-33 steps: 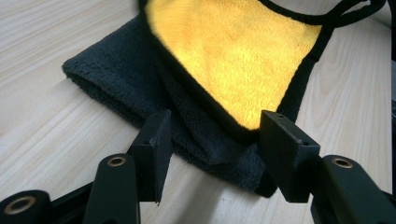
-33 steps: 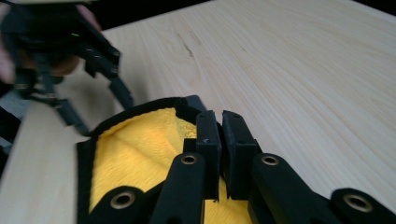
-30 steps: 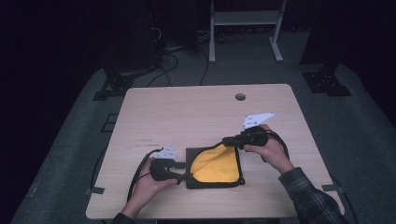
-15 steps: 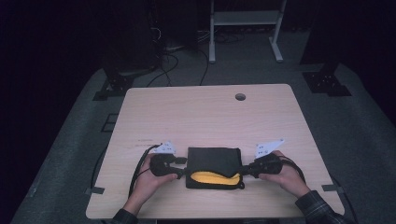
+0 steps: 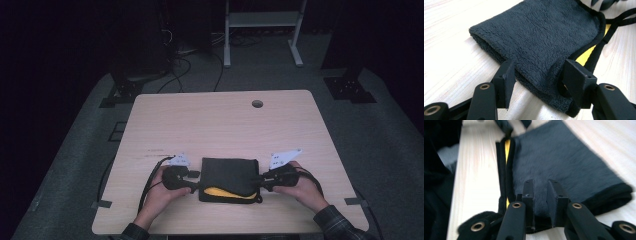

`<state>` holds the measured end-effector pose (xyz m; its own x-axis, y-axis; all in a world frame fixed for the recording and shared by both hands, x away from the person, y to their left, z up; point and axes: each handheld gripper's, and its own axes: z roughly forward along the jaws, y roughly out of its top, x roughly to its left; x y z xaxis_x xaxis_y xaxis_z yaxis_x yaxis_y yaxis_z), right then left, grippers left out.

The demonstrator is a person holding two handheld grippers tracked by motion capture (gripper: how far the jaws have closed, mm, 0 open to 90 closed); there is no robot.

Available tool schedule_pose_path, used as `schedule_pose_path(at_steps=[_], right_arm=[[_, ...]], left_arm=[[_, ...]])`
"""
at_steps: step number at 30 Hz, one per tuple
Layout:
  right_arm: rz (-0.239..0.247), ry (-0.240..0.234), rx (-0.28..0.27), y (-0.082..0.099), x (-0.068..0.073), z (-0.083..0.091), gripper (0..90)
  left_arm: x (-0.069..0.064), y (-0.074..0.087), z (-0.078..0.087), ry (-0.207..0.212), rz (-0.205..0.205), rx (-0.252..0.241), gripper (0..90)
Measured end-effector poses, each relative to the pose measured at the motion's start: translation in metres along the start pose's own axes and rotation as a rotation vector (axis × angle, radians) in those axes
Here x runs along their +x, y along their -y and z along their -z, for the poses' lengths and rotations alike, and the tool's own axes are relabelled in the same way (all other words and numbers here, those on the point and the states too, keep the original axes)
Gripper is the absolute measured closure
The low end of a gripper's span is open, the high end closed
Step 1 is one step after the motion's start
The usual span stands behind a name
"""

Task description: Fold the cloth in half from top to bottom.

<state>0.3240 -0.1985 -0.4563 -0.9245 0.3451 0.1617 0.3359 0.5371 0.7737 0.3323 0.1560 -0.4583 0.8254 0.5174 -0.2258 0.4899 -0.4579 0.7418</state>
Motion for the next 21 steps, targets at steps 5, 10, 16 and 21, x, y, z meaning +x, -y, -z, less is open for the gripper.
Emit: schedule_pose_path(at_steps=[5,10,16,21], right_arm=[[0.085,-0.007,0.083,0.000,0.015,-0.015,77.1],[0.118,-0.008,0.087,0.008,0.025,-0.016,77.3],[0.120,0.004,0.074,0.013,0.027,-0.012,71.7],[0.098,0.039,0.049,0.013,0.026,-0.006,53.7]], left_arm=[[-0.004,-0.009,-0.010,-0.007,-0.008,-0.006,41.3],[-0.016,-0.004,-0.019,-0.021,-0.061,0.048,38.5],[-0.030,0.010,-0.016,-0.081,-0.141,0.046,38.0],[-0.034,0.010,-0.011,-0.109,-0.139,0.048,29.7]])
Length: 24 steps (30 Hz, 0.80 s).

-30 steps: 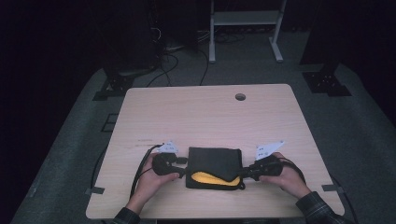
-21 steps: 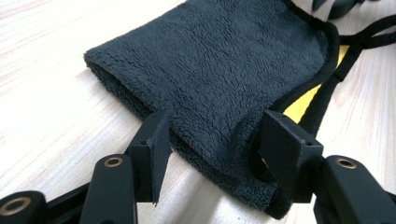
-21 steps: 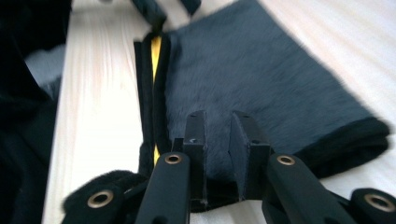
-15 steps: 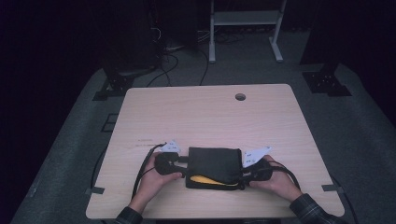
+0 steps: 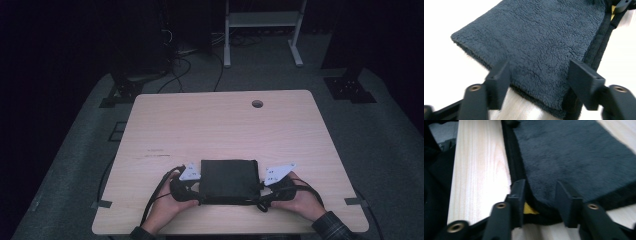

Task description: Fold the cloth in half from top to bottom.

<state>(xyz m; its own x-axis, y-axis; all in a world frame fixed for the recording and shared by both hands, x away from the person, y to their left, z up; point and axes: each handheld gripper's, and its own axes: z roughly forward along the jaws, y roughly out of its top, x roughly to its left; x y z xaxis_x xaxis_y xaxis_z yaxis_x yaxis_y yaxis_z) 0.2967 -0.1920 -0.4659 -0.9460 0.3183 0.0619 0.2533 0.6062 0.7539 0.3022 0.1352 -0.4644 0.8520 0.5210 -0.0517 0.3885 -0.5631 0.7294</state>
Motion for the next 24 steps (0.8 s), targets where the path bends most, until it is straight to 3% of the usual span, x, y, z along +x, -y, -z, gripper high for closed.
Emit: schedule_pose_path(at_steps=[2,8,13,18,24], right_arm=[[-0.013,0.013,-0.016,0.002,-0.002,0.004,48.5],[-0.079,0.123,-0.070,0.009,-0.014,0.022,34.6],[-0.142,0.195,-0.085,0.023,-0.023,0.038,29.2],[-0.190,0.273,-0.069,0.042,-0.029,0.055,24.9],[-0.254,0.342,-0.031,0.066,-0.031,0.070,20.8]], left_arm=[[0.002,0.002,0.005,-0.013,0.013,-0.015,27.1],[0.011,0.010,0.026,-0.052,0.036,-0.048,18.9],[0.022,0.024,0.044,-0.101,0.068,-0.056,15.0],[0.034,0.043,0.057,-0.152,0.105,-0.014,8.7],[0.044,0.066,0.066,-0.201,0.145,0.045,7.5]])
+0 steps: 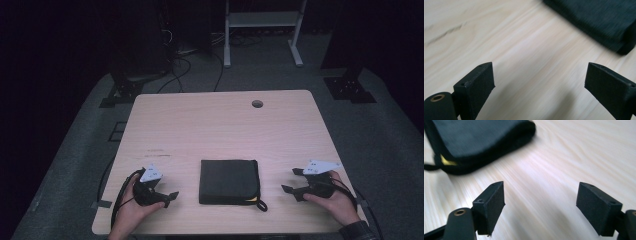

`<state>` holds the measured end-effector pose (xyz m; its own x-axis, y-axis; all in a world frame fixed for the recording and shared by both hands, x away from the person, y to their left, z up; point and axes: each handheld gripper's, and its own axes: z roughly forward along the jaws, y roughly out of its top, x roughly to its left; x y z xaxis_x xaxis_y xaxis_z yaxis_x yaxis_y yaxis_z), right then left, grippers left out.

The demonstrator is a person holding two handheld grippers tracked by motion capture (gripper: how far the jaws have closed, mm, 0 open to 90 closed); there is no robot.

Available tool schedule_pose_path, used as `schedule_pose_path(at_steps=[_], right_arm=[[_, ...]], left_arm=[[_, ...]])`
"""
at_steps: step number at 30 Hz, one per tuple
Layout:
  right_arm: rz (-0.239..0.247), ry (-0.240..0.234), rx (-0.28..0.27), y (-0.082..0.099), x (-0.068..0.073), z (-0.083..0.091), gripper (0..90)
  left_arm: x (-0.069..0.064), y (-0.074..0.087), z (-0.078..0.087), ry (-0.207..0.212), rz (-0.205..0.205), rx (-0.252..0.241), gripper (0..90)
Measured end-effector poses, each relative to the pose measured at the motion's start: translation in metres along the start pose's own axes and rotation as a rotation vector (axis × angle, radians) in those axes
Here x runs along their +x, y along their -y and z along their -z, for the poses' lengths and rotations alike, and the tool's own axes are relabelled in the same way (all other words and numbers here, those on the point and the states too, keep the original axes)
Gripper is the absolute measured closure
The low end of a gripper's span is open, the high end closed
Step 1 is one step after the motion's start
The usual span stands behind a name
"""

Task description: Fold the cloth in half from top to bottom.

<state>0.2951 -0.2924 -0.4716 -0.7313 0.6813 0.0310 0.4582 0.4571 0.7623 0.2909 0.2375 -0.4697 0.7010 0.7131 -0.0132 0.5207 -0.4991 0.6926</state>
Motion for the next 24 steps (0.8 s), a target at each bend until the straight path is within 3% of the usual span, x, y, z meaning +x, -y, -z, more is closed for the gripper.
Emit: schedule_pose_path(at_steps=[4,9,17,24], right_arm=[[-0.024,0.036,0.040,0.012,-0.004,0.003,19.0],[-0.024,0.066,0.066,0.018,-0.006,0.004,17.8],[-0.036,0.074,0.035,0.024,-0.007,0.005,15.7],[-0.038,0.078,0.039,0.025,-0.007,0.006,13.4]], left_arm=[[0.005,0.008,0.000,-0.008,0.009,0.023,7.4],[0.007,0.013,0.000,-0.011,-0.029,0.026,1.2],[0.012,0.018,-0.001,0.009,-0.048,-0.026,0.0],[0.012,0.018,-0.001,0.014,-0.053,-0.029,0.0]])
